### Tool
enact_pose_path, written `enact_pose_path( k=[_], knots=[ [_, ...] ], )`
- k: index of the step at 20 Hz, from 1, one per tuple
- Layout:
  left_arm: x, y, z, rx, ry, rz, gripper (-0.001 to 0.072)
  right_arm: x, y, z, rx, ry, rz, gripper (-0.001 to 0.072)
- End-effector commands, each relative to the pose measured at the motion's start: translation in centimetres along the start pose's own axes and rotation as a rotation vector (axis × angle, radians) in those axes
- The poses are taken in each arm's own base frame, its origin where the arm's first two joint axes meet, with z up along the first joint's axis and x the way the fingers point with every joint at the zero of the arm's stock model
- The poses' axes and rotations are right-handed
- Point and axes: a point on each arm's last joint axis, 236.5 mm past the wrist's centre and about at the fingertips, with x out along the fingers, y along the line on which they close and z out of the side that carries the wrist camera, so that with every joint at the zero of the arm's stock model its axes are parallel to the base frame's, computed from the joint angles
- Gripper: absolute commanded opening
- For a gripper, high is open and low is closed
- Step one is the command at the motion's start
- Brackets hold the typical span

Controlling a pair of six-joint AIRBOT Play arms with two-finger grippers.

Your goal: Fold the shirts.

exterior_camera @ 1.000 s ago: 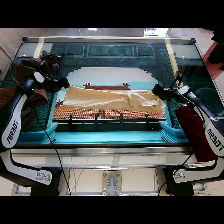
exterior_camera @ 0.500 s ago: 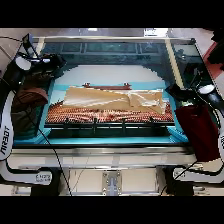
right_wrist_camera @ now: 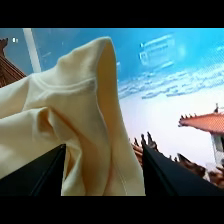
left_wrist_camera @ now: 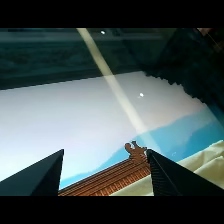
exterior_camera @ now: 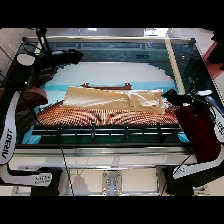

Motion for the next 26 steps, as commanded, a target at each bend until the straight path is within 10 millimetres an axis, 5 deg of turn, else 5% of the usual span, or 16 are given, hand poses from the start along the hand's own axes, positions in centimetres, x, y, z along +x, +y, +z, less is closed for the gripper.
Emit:
enact_pose_path(
  k=[1, 3, 10, 15, 17, 18, 19, 21, 22, 26],
  knots=[
    [1.3, -4.3, -0.6, 0.113, 0.01, -0.088, 0.06, 0.3, -0.5, 1.7, -0.039, 0.01, -0.015, 0.056],
    [1.6, -5.5, -0.9, 0.124, 0.019, -0.108, 0.06, 0.5, -0.7, 1.8, -0.043, 0.045, -0.019, 0.056],
    [1.8, -6.0, -1.1, 0.131, 0.025, -0.116, 0.06, 2.8, -0.3, -3.5, 0.008, 0.275, 0.081, 0.0612],
    [1.8, -6.0, -1.1, 0.128, 0.025, -0.115, 0.0598, 3.7, 1.8, -4.5, -0.036, 0.309, 0.123, 0.061],
    [1.9, -5.9, -1.2, 0.126, 0.028, -0.114, 0.0596, 4.0, 2.7, -4.4, -0.07, 0.309, 0.131, 0.0577],
    [1.9, -5.9, -1.3, 0.112, 0.032, -0.114, 0.0592, 4.1, 3.1, -4.2, -0.08, 0.306, 0.134, 0.0494],
    [2.1, -5.8, -1.6, 0.089, 0.039, -0.114, 0.0492, 4.1, 3.5, -3.9, -0.094, 0.301, 0.135, 0.0364],
    [2.7, -5.7, -2.7, 0.063, 0.069, -0.126, 0.0078, 4.0, 4.5, -3.1, -0.118, 0.286, 0.147, 0.007],
    [3.1, -5.8, -3.6, 0.053, 0.093, -0.139, 0.0014, 3.8, 5.3, -2.7, -0.137, 0.279, 0.164, 0.0035],
    [5.9, -5.5, -8.9, -0.129, 0.237, -0.124, 0.0014, 1.3, 9.2, -0.4, -0.193, 0.248, 0.247, 0.0033]
  ],
)
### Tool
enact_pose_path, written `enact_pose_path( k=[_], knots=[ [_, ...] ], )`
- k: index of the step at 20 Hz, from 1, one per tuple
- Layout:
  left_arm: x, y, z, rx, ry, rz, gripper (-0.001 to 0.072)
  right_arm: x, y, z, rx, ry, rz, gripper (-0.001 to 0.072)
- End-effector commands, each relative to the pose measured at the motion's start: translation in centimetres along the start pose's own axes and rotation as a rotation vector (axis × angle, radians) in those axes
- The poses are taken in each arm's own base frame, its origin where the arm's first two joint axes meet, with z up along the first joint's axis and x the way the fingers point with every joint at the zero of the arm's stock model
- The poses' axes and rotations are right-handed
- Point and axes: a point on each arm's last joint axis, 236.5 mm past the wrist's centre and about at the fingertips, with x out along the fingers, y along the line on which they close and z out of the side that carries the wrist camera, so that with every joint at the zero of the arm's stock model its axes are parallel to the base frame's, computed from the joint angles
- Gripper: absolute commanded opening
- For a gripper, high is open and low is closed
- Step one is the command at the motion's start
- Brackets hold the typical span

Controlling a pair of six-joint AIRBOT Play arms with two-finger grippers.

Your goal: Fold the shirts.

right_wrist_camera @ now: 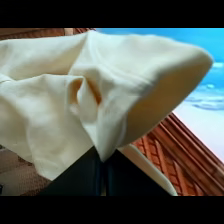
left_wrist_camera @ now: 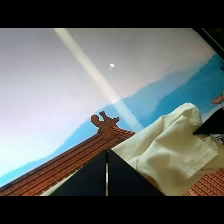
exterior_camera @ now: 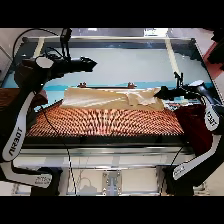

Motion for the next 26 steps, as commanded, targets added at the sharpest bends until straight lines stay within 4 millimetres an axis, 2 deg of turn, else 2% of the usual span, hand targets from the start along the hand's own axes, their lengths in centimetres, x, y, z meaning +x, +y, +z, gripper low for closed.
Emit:
enact_pose_path(
  k=[1, 6, 8, 9, 12, 17, 22, 24, 26],
  knots=[
    [3.3, 0.6, -5.3, -0.169, 0.147, 0.015, 0.0014, -2.3, 3.9, 1.8, -0.054, -0.029, 0.055, 0.0033],
    [9.3, -0.4, -16.9, -0.276, 0.427, 0.043, 0.0013, -6.4, 10.3, 2.7, -0.14, -0.044, 0.091, 0.0033],
    [10.4, -1.7, -20.2, -0.285, 0.505, 0.017, 0.0014, -7.3, 12.6, 2.5, -0.184, -0.038, 0.102, 0.0033],
    [10.8, -2.3, -20.9, -0.274, 0.521, 0.012, 0.0013, -7.6, 13.7, 2.3, -0.194, -0.031, 0.108, 0.0033],
    [11.4, -3.0, -21.4, -0.242, 0.524, 0.019, 0.0013, -7.7, 16.9, 1.4, -0.249, 0.006, 0.13, 0.0033],
    [11.5, -1.6, -22.3, -0.244, 0.544, 0.073, 0.0014, -6.7, 22.2, 0.1, -0.353, 0.038, 0.159, 0.0033],
    [11.6, -1.4, -23.0, -0.252, 0.557, 0.075, 0.0013, -5.1, 27.2, -1.3, -0.439, 0.065, 0.193, 0.0033],
    [11.3, -1.7, -21.8, -0.244, 0.558, 0.057, 0.0014, -4.7, 28.8, -1.5, -0.467, 0.058, 0.204, 0.0033],
    [10.4, -2.1, -18.0, -0.217, 0.525, 0.026, 0.0014, -4.0, 30.2, -1.2, -0.45, 0.033, 0.21, 0.0032]
  ],
)
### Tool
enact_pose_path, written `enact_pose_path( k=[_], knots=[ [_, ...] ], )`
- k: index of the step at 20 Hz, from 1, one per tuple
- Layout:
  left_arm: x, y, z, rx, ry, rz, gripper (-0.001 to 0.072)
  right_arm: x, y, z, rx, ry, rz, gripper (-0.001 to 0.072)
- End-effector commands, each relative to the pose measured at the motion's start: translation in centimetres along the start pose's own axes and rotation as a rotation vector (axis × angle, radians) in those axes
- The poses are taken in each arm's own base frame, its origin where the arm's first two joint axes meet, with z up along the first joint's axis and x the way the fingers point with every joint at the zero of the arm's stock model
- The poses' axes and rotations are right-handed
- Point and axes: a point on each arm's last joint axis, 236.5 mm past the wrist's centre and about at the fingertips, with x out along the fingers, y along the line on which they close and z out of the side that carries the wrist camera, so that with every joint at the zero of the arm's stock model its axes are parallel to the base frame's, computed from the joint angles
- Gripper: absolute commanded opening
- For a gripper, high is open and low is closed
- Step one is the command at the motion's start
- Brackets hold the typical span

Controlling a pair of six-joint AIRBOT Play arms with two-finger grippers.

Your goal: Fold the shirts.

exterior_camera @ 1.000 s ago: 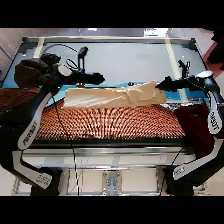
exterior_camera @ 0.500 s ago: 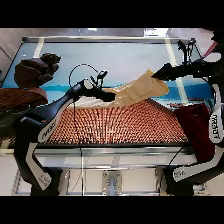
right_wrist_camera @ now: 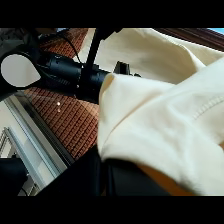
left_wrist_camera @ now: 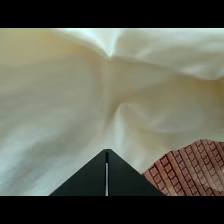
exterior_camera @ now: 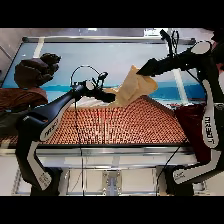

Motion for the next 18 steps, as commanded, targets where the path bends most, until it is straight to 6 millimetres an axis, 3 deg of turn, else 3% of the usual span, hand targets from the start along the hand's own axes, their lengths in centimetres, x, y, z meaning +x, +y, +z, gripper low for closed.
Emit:
enact_pose_path(
  k=[1, 3, 6, 8, 10, 11, 13, 14, 15, 16, 18],
  knots=[
    [-4.5, -1.3, 3.7, 0.045, -0.047, -0.03, 0.0014, 1.8, 2.4, 1.4, -0.005, -0.039, 0.009, 0.0032],
    [-10.9, -1.4, 8.0, 0.1, -0.15, -0.009, 0.0014, 3.5, 3.6, 1.8, -0.005, -0.053, 0.002, 0.0032],
    [-22.9, 0.9, 13.4, 0.179, -0.364, 0.151, 0.0014, 7.5, 6.2, 3.5, -0.026, -0.13, -0.031, 0.0031],
    [-29.5, 1.5, 14.7, 0.178, -0.477, 0.2, 0.0014, 11.4, 8.4, 5.8, -0.02, -0.254, -0.034, 0.0031],
    [-34.1, 1.9, 14.6, 0.173, -0.538, 0.236, 0.0014, 16.6, 11.0, 6.7, 0.032, -0.346, 0.014, 0.0031],
    [-35.6, 1.9, 14.2, 0.173, -0.55, 0.249, 0.0014, 19.6, 12.1, 6.5, 0.071, -0.376, 0.043, 0.0033],
    [-36.8, 1.9, 13.3, 0.177, -0.532, 0.257, 0.0015, 25.0, 14.3, 5.2, 0.158, -0.422, 0.109, 0.0056],
    [-36.7, 2.1, 12.7, 0.181, -0.506, 0.26, 0.0015, 27.0, 15.2, 4.3, 0.2, -0.43, 0.134, 0.0194],
    [-36.3, 2.2, 12.1, 0.191, -0.474, 0.259, 0.0015, 28.6, 16.0, 3.3, 0.222, -0.433, 0.146, 0.0438],
    [-36.0, 2.5, 11.6, 0.196, -0.449, 0.27, 0.0015, 29.1, 16.5, 3.0, 0.219, -0.438, 0.148, 0.0527],
    [-35.9, 3.1, 11.0, 0.204, -0.418, 0.291, 0.0014, 28.2, 16.5, 4.0, 0.215, -0.478, 0.146, 0.0525]
  ],
)
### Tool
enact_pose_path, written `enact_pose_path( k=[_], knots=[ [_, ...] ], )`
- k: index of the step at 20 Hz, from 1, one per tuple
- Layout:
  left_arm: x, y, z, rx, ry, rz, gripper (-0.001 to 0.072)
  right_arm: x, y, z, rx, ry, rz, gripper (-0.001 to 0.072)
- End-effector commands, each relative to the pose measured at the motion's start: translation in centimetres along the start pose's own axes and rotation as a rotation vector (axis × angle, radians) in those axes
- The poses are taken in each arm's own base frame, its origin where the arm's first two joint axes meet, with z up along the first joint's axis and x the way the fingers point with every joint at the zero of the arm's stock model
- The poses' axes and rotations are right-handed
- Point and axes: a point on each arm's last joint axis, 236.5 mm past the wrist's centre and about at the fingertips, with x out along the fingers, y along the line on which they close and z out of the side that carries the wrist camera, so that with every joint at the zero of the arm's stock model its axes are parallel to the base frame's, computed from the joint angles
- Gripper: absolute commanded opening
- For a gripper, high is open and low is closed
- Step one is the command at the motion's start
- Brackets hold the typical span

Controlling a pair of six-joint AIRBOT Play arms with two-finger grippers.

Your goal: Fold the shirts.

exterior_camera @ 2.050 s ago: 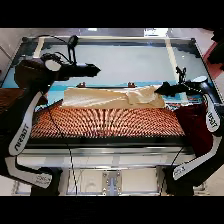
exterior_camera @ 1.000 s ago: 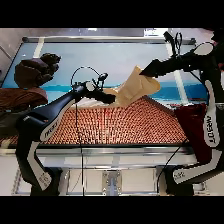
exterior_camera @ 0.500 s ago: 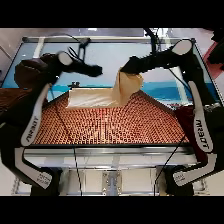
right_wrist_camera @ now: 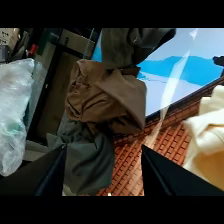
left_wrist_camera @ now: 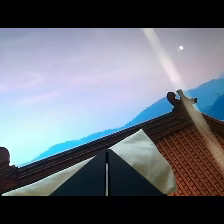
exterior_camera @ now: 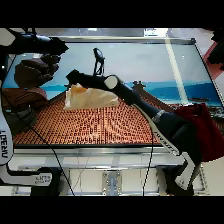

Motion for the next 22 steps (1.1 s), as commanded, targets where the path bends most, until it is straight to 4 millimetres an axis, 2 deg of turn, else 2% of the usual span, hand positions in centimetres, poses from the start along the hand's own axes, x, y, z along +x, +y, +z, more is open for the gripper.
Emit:
enact_pose_path(
  k=[1, 3, 4, 5, 7, 9, 11, 13, 14, 15, 16, 18, 19, 22],
  knots=[
    [-0.9, 0.7, -1.2, 0.034, 0.052, 0.028, 0.0015, 0.8, 0.5, 1.1, 0.039, -0.111, 0.008, 0.0524],
    [-0.9, 0.8, -1.1, 0.041, 0.049, 0.028, 0.0015, -0.7, -1.0, 3.5, -0.03, -0.109, -0.03, 0.0523],
    [-0.9, 0.8, -1.1, 0.044, 0.049, 0.028, 0.0015, -1.8, -3.0, 4.7, -0.11, -0.085, -0.083, 0.0521],
    [-0.9, 0.8, -1.1, 0.044, 0.049, 0.029, 0.0015, -3.1, -5.4, 5.5, -0.157, -0.044, -0.141, 0.052],
    [-0.9, 0.8, -1.1, 0.044, 0.048, 0.029, 0.0015, -6.3, -11.4, 6.4, -0.121, 0.074, -0.259, 0.052],
    [-0.8, 0.8, -0.9, 0.044, 0.039, 0.032, 0.0015, -10.3, -17.3, 6.1, -0.01, 0.2, -0.373, 0.0521],
    [-0.8, 1.0, -0.4, 0.044, 0.021, 0.038, 0.0015, -13.5, -21.6, 5.4, 0.082, 0.298, -0.436, 0.0522],
    [-0.7, 1.0, -0.4, 0.043, 0.021, 0.038, 0.0025, -15.3, -25.1, 4.6, 0.164, 0.355, -0.471, 0.0554],
    [-0.7, 1.0, -0.5, 0.044, 0.023, 0.037, 0.0025, -15.8, -26.4, 4.0, 0.209, 0.381, -0.474, 0.0625],
    [-0.7, 1.0, -0.5, 0.048, 0.024, 0.037, 0.0025, -15.8, -27.3, 3.3, 0.253, 0.403, -0.463, 0.0647],
    [-0.7, 1.0, -0.5, 0.058, 0.024, 0.037, 0.0067, -15.6, -27.9, 2.4, 0.308, 0.426, -0.438, 0.0677],
    [-0.7, 1.0, -0.5, 0.073, 0.024, 0.036, 0.0576, -14.5, -28.3, 0.9, 0.387, 0.458, -0.372, 0.0677],
    [-0.7, 1.0, -0.5, 0.073, 0.026, 0.036, 0.0623, -13.9, -28.3, 0.4, 0.397, 0.466, -0.341, 0.0677],
    [-0.7, 1.0, -0.5, 0.073, 0.026, 0.036, 0.0623, -12.6, -29.2, -0.7, 0.405, 0.471, -0.329, 0.0679]
  ],
)
